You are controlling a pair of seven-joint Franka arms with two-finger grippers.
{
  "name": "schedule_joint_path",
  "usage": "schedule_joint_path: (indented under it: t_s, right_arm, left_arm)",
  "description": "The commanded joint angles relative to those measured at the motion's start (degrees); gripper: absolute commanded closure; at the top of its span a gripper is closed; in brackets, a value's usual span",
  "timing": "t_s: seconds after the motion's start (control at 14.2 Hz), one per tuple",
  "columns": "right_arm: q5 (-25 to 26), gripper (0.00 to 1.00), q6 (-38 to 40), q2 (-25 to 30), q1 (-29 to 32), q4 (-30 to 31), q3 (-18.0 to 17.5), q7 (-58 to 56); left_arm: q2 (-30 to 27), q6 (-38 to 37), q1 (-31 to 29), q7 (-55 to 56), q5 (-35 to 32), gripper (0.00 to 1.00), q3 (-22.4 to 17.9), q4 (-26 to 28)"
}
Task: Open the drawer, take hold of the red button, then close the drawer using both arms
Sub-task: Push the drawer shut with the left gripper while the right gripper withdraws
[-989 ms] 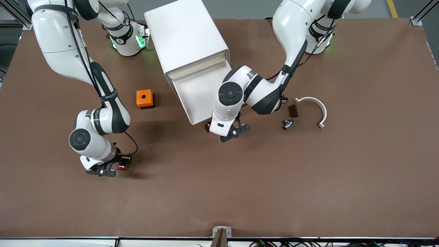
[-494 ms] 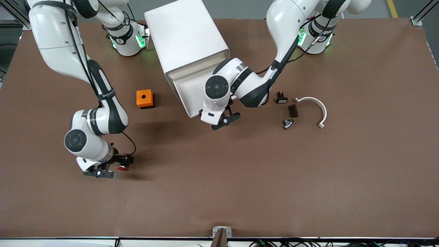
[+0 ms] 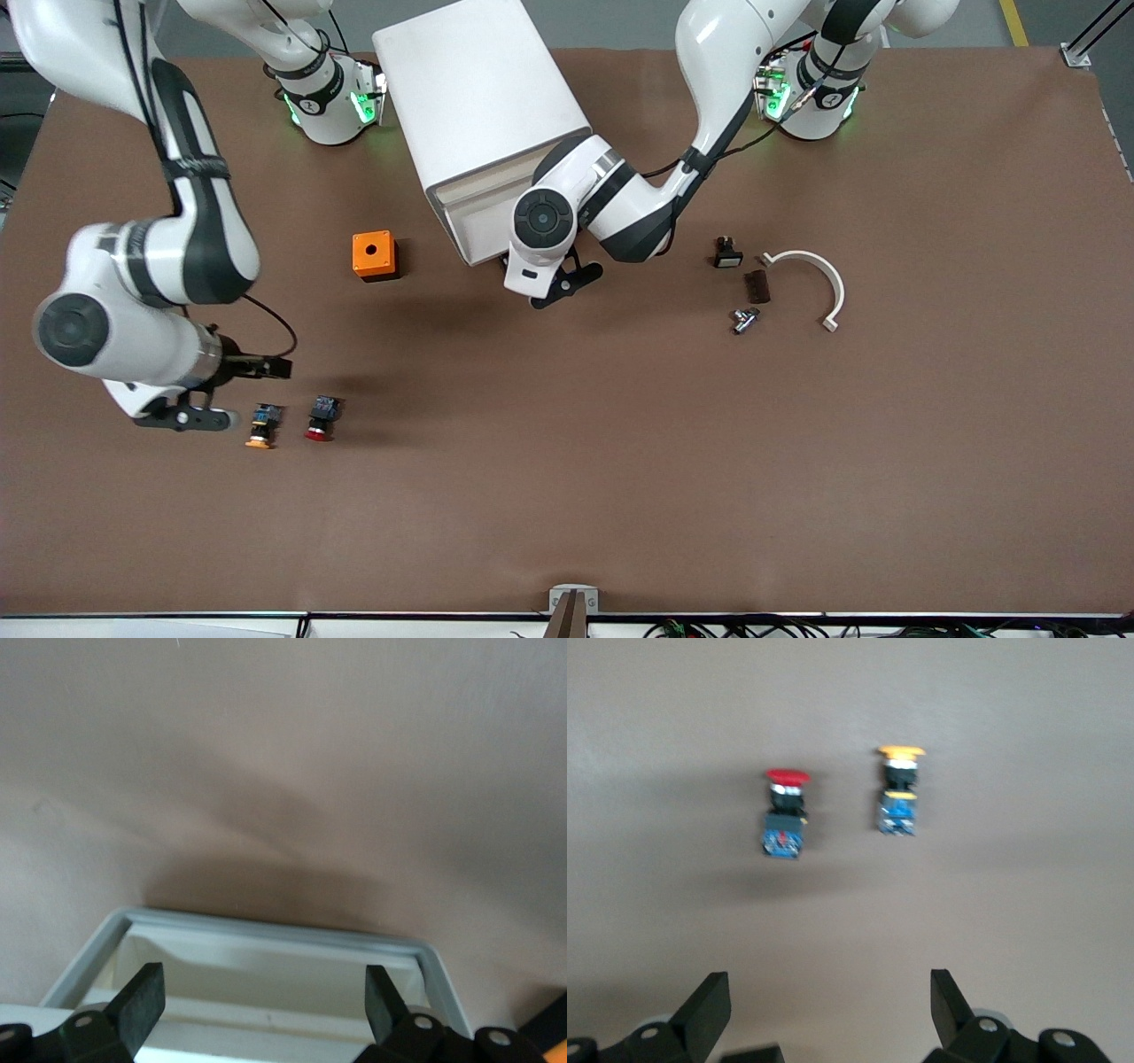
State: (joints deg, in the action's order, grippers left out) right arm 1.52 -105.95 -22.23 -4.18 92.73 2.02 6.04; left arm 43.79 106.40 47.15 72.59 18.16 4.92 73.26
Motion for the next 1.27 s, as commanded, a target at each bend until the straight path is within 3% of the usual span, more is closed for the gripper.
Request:
schedule_joint_path:
  t_s: [0.0,0.57,0.99,1.2]
  right_arm:
    - [0.9,0.00,5.0,4.7,4.0,0.7,-0.8,-3.1]
    - [0.8,0.00,12.1,14.0,7.1,0.7,-0.9,-4.0]
    - [0.2,0.00,13.7,14.3,6.8,-0.8,-1.1,-4.2]
    - [1.0,0.00,17.7,12.5,5.6,-8.1,-1.2,-3.7]
  left_arm:
    - [-0.7,-0.8,1.1,1.3,3.2,0.01,-0.2,0.7]
    - [0.8,-0.4,1.9,1.2,13.0,0.01,-0.2,0.5]
    - [1.6,-0.1,1.9,0.9,15.9,0.01,-0.3,0.5]
    - [1.5,-0.1,1.9,0.4,15.9,0.01,-0.3,0.5]
